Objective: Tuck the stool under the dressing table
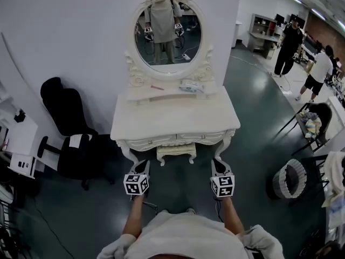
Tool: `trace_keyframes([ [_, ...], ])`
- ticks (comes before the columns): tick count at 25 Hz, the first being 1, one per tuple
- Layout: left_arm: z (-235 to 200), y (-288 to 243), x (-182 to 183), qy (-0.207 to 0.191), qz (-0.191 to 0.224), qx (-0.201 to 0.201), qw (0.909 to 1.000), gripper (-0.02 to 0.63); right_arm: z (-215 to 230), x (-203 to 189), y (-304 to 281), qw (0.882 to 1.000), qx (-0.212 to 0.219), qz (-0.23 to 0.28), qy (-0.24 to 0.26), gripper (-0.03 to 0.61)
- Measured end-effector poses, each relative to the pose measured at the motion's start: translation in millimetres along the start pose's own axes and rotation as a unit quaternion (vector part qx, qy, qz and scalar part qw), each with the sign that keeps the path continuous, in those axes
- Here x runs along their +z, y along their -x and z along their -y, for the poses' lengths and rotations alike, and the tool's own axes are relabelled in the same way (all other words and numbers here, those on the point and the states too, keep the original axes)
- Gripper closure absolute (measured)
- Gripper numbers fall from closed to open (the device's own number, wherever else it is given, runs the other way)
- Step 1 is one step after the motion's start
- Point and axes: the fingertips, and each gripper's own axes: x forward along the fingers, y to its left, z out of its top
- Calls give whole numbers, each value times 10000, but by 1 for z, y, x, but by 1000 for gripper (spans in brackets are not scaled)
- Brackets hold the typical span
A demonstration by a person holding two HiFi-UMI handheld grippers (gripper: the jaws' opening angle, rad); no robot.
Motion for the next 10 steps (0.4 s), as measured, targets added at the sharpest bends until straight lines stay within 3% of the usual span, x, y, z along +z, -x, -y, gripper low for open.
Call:
trace_keyframes([
  [10,2,-1,-7,26,-84,-32,10000,597,-2,-6,1,10000,-7,-50,-32,577],
])
